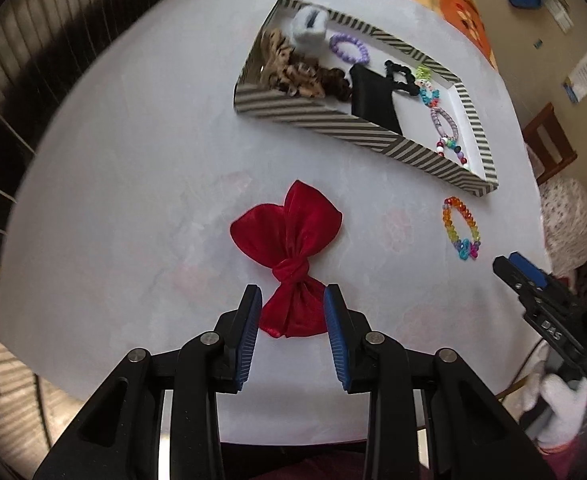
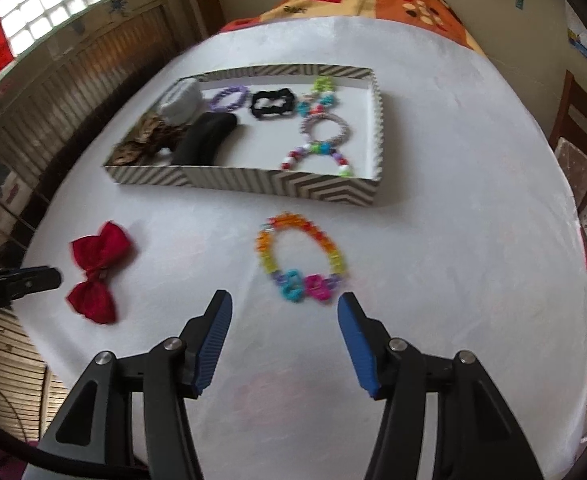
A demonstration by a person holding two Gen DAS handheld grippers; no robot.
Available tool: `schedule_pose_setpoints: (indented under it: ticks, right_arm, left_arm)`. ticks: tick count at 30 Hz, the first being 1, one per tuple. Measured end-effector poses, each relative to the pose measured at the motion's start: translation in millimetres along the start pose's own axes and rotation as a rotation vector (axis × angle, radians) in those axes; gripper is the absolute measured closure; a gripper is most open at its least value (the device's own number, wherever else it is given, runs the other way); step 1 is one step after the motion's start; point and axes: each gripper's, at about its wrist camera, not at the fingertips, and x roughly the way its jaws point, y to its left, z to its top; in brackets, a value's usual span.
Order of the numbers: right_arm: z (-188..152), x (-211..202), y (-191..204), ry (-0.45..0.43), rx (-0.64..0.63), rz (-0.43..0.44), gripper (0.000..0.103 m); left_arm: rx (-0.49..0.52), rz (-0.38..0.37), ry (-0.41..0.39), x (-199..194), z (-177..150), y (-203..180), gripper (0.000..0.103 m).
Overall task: Organize jewelry
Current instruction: 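Grasp the red satin bow with the left gripper while the right grasps the orange crystal bracelet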
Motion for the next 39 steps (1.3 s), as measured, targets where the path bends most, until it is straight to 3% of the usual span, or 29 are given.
schedule_pose_setpoints:
  ticks: [7, 17, 21, 22, 23, 24, 25, 31, 39]
  right_arm:
    - [19.9, 33.6, -17.0, 0.033, -0.028, -0.021, 0.045]
    - [33.7, 66.1, -17.3, 0.055, -0.113, -0.023, 0.046]
    - [35.2, 71.6, -15.6, 0.028, -0.158, -0.040, 0.064]
    - [35.5, 72.2, -14.8, 0.026, -0.172, -0.045, 0.074]
    - [35.4, 72.4, -13.5, 0.026, -0.189, -0.047, 0.083]
    - [34.9, 72.5, -13.1, 0.027, -0.199, -0.045, 0.094]
    - [34.1, 72.4, -12.6, 0.030, -0.209, -0.041, 0.094]
    - [39.9, 39.0, -17.1, -0.020, -0.141, 0.064, 0.094]
    - [55.3, -19.7, -6.2, -0.110, -0.154, 0.100, 0.094]
  left_arm:
    - [-0.037, -0.037, 0.047, 22.5, 4.5, -2.1, 0.078]
    - [0.003, 0.104, 0.054, 44.1, 10.2, -15.8, 0.078]
    - [0.006, 0.116, 0.038, 47.1, 11.1, -19.4, 0.079]
    - [0.007, 0.115, 0.033, 47.1, 11.0, -19.5, 0.081]
    - [0.010, 0.115, 0.029, 47.4, 11.5, -19.2, 0.092]
    - [0.018, 0.116, 0.027, 47.6, 11.3, -19.6, 0.094]
    - [0.020, 0.113, 0.029, 47.6, 12.3, -20.2, 0.094]
    - [0.047, 0.072, -0.023, 24.5, 22.9, -28.2, 0.095]
    - [0.090, 0.035, -0.104, -10.9, 41.3, -42.3, 0.095]
